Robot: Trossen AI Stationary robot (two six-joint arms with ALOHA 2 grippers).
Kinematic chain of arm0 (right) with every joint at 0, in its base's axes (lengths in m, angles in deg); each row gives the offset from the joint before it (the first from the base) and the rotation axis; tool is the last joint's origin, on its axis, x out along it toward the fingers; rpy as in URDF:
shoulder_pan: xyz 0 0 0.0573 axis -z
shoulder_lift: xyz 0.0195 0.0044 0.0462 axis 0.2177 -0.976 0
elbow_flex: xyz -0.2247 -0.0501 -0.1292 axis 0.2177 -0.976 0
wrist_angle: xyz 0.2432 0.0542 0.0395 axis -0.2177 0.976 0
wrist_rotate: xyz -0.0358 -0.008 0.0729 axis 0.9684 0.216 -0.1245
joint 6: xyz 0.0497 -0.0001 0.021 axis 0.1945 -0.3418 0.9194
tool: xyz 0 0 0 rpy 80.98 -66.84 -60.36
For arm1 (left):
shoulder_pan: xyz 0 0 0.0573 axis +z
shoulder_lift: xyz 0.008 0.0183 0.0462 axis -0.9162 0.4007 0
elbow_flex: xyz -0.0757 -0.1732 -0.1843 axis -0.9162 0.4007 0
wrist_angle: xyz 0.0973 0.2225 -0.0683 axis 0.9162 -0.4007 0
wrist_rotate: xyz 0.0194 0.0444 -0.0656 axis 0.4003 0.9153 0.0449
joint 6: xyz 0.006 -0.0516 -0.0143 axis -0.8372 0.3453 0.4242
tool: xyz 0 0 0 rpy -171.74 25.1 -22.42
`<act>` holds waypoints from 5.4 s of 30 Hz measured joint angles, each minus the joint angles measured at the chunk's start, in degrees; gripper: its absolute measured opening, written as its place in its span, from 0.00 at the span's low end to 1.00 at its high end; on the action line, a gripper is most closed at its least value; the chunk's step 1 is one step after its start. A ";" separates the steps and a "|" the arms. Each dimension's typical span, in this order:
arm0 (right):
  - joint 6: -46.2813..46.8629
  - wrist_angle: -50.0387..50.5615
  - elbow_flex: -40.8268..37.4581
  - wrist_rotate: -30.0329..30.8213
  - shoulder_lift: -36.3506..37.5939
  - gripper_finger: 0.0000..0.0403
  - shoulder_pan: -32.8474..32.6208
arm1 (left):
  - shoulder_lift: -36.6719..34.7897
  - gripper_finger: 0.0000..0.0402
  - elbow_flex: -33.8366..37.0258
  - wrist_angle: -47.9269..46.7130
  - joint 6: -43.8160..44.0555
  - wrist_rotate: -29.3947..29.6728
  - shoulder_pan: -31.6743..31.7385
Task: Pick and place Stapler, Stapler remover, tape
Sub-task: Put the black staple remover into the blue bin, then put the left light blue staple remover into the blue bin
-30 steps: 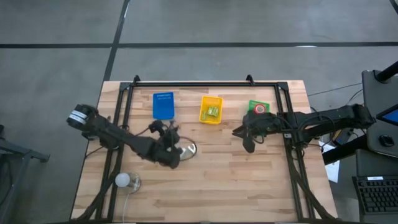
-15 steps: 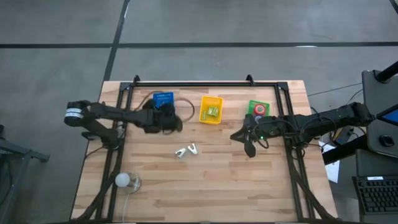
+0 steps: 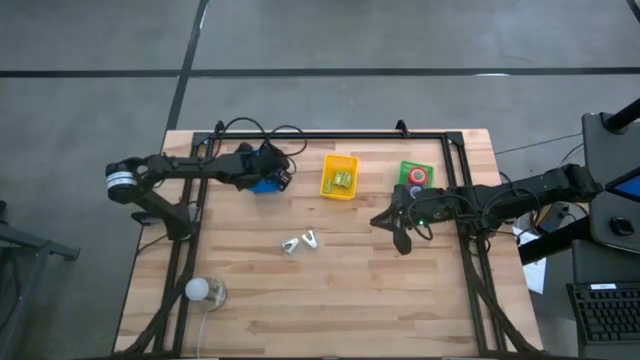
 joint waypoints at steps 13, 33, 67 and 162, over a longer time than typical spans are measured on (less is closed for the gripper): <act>0.00 -0.77 -0.73 -0.02 -0.01 0.08 0.00 | 0.02 0.06 5.90 3.93 1.33 3.41 0.85; -1.73 -1.65 -0.73 -0.04 -0.01 0.08 0.00 | -2.28 0.36 5.42 4.65 2.45 -1.11 -1.86; -2.43 -1.79 -0.81 -0.06 -0.02 0.08 0.00 | -8.46 0.57 10.98 7.19 22.74 -15.11 -35.28; -1.36 -6.29 -4.76 1.37 0.03 0.08 0.02 | -18.08 0.00 17.95 5.94 28.83 21.10 -30.22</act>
